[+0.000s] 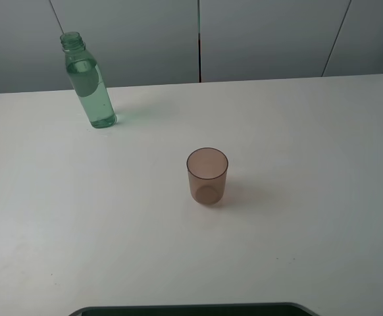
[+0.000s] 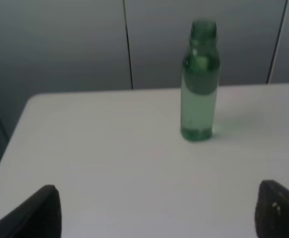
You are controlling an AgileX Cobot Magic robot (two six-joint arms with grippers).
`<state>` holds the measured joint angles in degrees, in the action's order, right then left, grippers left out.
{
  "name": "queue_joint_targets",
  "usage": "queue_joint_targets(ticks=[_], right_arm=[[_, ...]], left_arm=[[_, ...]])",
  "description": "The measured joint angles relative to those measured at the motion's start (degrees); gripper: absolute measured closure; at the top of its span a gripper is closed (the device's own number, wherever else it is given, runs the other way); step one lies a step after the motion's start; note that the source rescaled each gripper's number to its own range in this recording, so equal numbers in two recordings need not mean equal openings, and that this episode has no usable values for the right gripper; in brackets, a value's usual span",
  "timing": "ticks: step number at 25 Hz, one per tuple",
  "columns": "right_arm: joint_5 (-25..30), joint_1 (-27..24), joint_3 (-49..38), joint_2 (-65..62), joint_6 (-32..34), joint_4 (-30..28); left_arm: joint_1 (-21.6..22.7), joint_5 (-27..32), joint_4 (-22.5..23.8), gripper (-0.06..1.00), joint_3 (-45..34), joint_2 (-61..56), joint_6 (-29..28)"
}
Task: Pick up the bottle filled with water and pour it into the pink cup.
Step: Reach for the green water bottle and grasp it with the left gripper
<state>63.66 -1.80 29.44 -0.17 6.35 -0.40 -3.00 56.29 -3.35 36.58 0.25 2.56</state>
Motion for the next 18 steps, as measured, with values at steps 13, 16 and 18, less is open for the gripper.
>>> queue_joint_targets(ticks=[13, 16, 18], right_arm=[[0.0, 0.0, 0.0, 0.0, 0.0, 0.0], [0.0, 0.0, 0.0, 0.0, 0.0, 0.0], [0.0, 0.0, 0.0, 0.0, 0.0, 0.0]], left_arm=[[0.0, -35.0, 2.2, -0.05, 1.3, 19.7, 0.0], [0.0, -43.5, 2.2, -0.05, 0.8, 25.3, 0.0], [0.0, -51.5, 2.2, -0.05, -1.3, 28.7, -0.1]])
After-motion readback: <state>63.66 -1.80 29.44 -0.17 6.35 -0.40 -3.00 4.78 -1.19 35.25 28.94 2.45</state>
